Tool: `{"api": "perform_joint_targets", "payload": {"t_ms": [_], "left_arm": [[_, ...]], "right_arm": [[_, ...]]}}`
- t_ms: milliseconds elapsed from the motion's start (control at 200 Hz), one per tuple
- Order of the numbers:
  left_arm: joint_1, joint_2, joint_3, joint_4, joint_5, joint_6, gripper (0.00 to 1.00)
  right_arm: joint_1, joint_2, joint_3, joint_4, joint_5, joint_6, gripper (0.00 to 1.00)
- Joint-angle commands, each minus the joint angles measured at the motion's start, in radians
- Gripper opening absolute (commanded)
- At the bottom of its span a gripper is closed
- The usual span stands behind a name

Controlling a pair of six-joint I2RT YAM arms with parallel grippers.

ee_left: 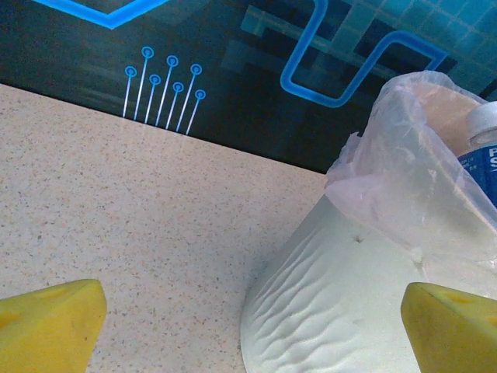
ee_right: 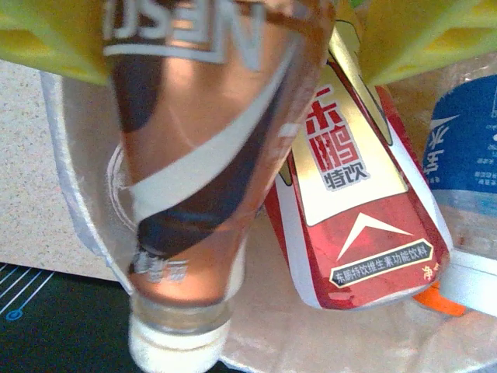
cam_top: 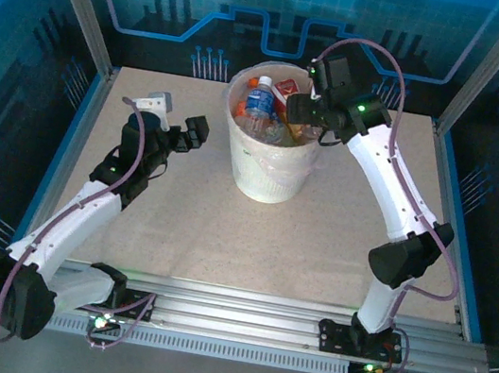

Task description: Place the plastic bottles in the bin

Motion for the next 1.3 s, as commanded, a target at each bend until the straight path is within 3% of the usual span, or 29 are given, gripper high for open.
{"api": "perform_joint_targets", "payload": {"t_ms": [0,335,450,645,865,1046,1296], "left_arm": [[0.009,-0.003,-0.007,0.003,0.013,0.014,0.99],[0.01,-0.004,-0.011,-0.001,0.01,0.013,0.99],[0.009,-0.003,-0.009,0.0,0.012,0.013,0.99],[0.01,0.01,-0.004,0.002,0.018,0.012,0.99],[0.01,0.03,0.002,0.006,0.032,0.01,0.99],[0.01,0.046,0.009,0.01,0.048,0.006,0.99],[0.01,0.054,0.011,0.015,0.062,0.0,0.99]], "right_arm": [[0.002,0.023,0.058,-0.024,0.019,-0.042,0.83],[0.0,0.033,0.17,-0.078,0.037,-0.066,0.87],[0.0,0.019,0.145,-0.081,0.053,-0.055,0.79],[0.0,-0.033,0.036,-0.056,0.034,-0.029,0.52],[-0.001,-0.123,-0.16,0.035,-0.037,0.034,0.45],[-0.002,-0.147,-0.256,0.093,-0.115,0.081,0.43],[-0.004,-0.172,-0.261,0.204,-0.286,0.056,0.55]]}}
